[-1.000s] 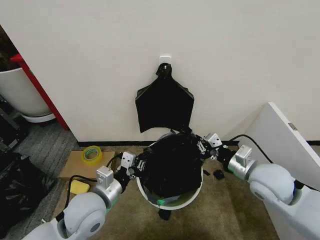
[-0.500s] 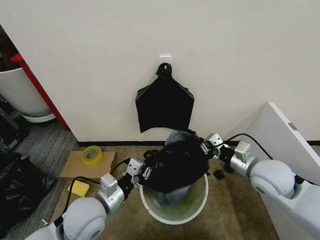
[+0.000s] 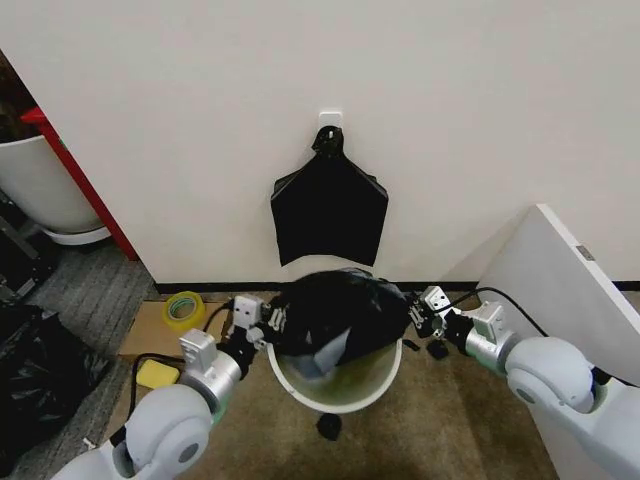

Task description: Place the garbage bag over the trash bin.

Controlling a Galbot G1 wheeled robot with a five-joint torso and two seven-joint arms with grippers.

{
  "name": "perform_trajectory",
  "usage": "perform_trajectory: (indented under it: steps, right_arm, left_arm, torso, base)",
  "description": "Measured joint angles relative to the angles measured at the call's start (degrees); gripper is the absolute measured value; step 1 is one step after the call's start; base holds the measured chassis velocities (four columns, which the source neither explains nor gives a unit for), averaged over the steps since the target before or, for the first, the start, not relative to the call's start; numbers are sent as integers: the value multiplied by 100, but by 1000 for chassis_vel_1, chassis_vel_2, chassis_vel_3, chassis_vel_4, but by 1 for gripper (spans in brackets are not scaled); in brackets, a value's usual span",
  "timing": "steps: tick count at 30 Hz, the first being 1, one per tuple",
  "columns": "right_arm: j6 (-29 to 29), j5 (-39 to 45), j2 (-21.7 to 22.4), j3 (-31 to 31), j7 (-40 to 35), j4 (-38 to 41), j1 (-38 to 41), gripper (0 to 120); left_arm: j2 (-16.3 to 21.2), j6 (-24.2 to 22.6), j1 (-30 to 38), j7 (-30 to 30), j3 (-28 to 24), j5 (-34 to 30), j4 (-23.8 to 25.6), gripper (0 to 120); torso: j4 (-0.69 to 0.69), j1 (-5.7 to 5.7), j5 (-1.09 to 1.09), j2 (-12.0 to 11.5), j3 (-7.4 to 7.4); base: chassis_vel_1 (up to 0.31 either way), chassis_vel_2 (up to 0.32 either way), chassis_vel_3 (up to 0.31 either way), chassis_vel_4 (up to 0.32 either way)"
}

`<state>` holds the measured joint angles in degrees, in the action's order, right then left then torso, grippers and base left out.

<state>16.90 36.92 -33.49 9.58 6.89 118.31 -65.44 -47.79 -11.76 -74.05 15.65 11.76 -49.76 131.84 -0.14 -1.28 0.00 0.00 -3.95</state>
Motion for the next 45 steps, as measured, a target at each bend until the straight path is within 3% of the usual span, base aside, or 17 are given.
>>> perform_trajectory:
  steps: [6, 15, 22, 26, 30, 32, 36, 38, 41, 45]
  right_arm:
    - [-558, -130, -298, -23, 330, -223, -186, 0]
    - [-909, -126, -289, 27, 330, -343, -176, 0]
    - [-1048, 82, -198, 199, 210, -251, -168, 28]
    - [-1045, 178, -166, 268, 207, -283, -171, 38]
    - [-1037, 287, -157, 681, 198, -357, -485, 57]
    - [-1037, 292, -153, 750, 200, -367, -547, 59]
    - [-1151, 98, -132, 1570, 215, -391, -1306, 78]
    - [-1183, 33, -139, 1734, 217, -378, -1432, 81]
    - [-1564, -186, -199, 2342, 320, -177, -1923, 94]
    - [-2100, -323, -219, 2861, 696, 115, -2303, 100]
  left_arm:
    - [-41, 70, 22, 1, 58, -434, 92, 5]
    - [-22, 1, 44, 123, 118, -473, 19, 5]
    - [-36, -212, 4, 367, 305, -590, -82, 5]
    - [-50, -258, -31, 401, 421, -658, -86, 5]
    - [-61, -317, -30, 465, 513, -800, -144, 5]
    - [-59, -321, -28, 469, 516, -809, -155, 5]
    - [-56, -381, 3, 523, 544, -877, -242, 5]
    - [-59, -401, 9, 542, 557, -903, -245, 5]
    - [-59, -488, 21, 596, 622, -1048, -247, 5]
    - [-17, -593, 38, 608, 676, -1149, -253, 5]
  torso:
    - [-1, 0, 1, 0, 0]
    - [0, 0, 0, 0, 0]
    - [0, 0, 0, 0, 0]
    - [0, 0, 0, 0, 0]
    - [1, 0, 1, 0, 0]
    - [0, 0, 1, 0, 0]
    - [-1, 0, 1, 0, 0]
    - [-2, 0, 2, 0, 0]
    - [-1, 0, 2, 0, 0]
    - [-1, 0, -2, 0, 0]
  base:
    - [0, 0, 0, 0]
    - [0, 0, 0, 0]
    - [0, 0, 0, 0]
    - [0, 0, 0, 0]
    - [0, 0, 0, 0]
    - [0, 0, 0, 0]
    - [0, 0, 0, 0]
    - [0, 0, 0, 0]
    - [0, 0, 0, 0]
    - [0, 0, 0, 0]
